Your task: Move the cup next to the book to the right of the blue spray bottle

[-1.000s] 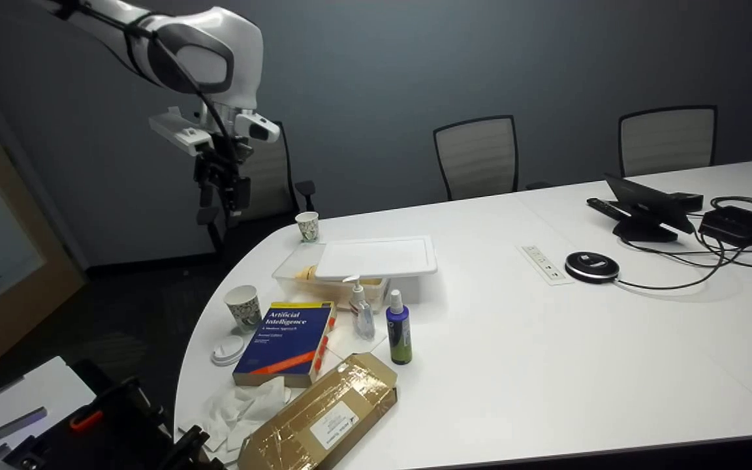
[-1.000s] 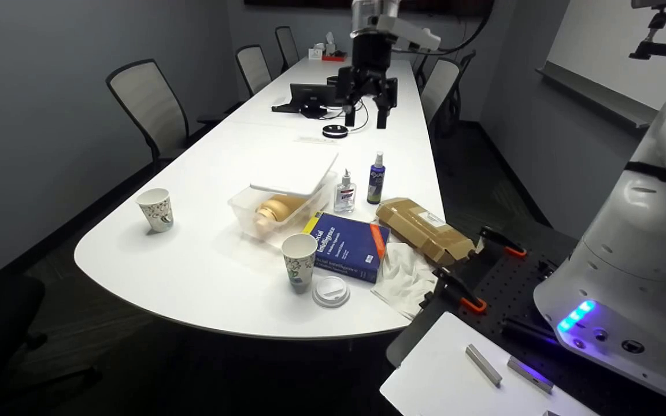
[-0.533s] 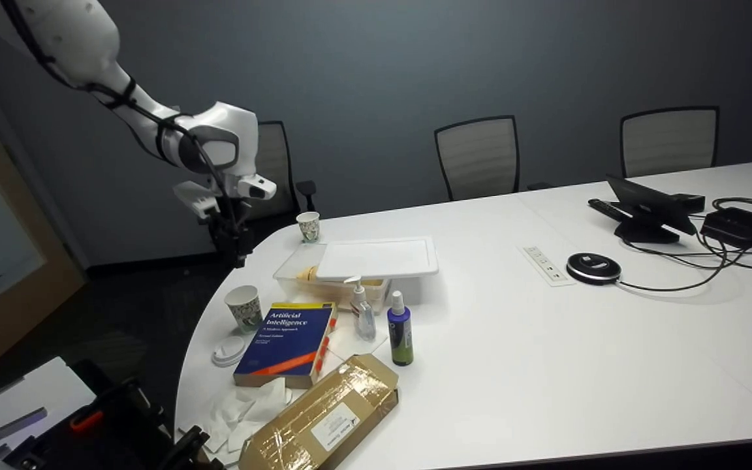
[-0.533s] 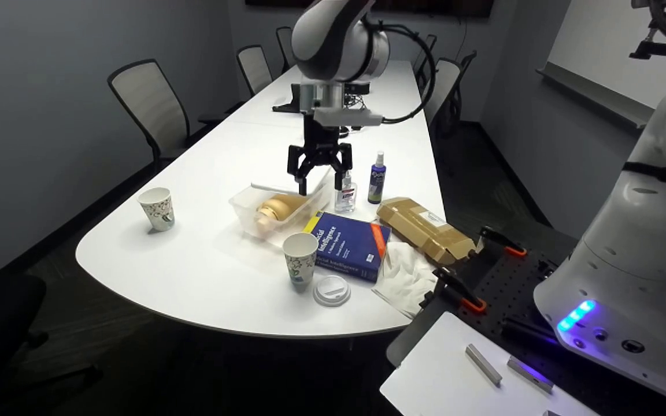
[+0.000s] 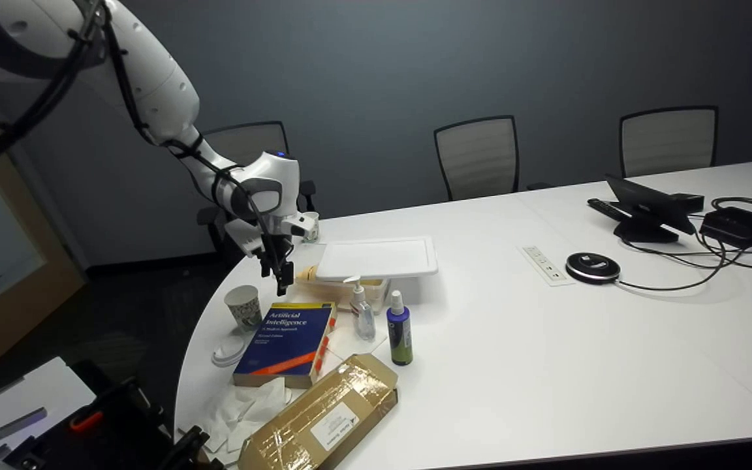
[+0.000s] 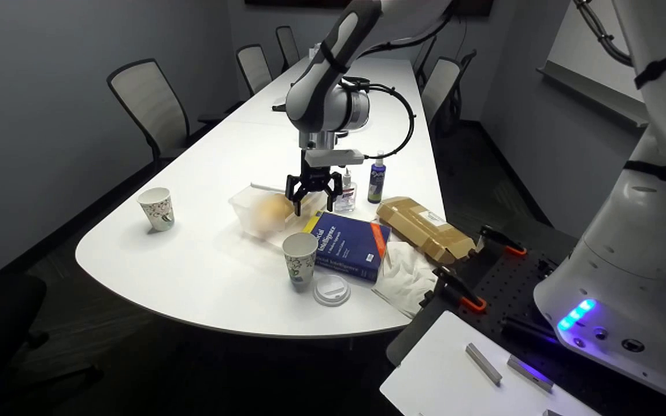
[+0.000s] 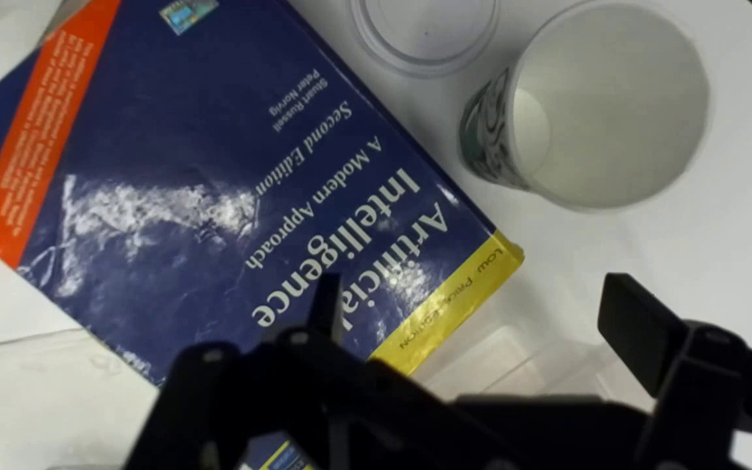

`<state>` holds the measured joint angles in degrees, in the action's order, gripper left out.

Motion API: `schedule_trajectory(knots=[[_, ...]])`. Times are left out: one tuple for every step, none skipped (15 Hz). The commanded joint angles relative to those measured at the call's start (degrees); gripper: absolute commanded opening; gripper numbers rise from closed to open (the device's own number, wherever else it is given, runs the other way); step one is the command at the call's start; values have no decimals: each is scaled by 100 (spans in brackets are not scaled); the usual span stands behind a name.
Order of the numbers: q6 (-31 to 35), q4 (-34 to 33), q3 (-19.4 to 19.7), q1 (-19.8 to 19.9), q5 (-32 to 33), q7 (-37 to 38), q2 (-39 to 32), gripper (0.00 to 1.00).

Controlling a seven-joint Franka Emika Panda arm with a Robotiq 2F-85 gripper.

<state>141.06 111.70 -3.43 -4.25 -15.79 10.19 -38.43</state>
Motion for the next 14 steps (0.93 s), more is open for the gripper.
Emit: schedule_trajectory(knots=[[-358, -607, -108, 188, -9, -116, -422, 100], [-411, -684, -126, 214, -10, -135, -478, 100], [-477, -737, -168, 264, -25, -214, -508, 100], [-569, -793, -192, 290, -32, -247, -540, 100], [-671, -837, -207, 304, -47, -252, -566, 100], [-754, -845, -228, 318, -59, -263, -569, 100], [-786, -792, -248, 311, -71, -265, -531, 100], [-786, -745, -249, 287, -70, -265, -506, 100], [-722, -648, -251, 249, -66, -244, -460, 100], [-641, -547, -261, 210, -67, -211, -409, 100], [-575, -464, -277, 177, -75, -190, -381, 100], [-497, -384, -293, 142, -89, -170, -368, 100], [-433, -299, -314, 107, -104, -130, -348, 100], [-360, -193, -344, 83, -131, -102, -318, 100]])
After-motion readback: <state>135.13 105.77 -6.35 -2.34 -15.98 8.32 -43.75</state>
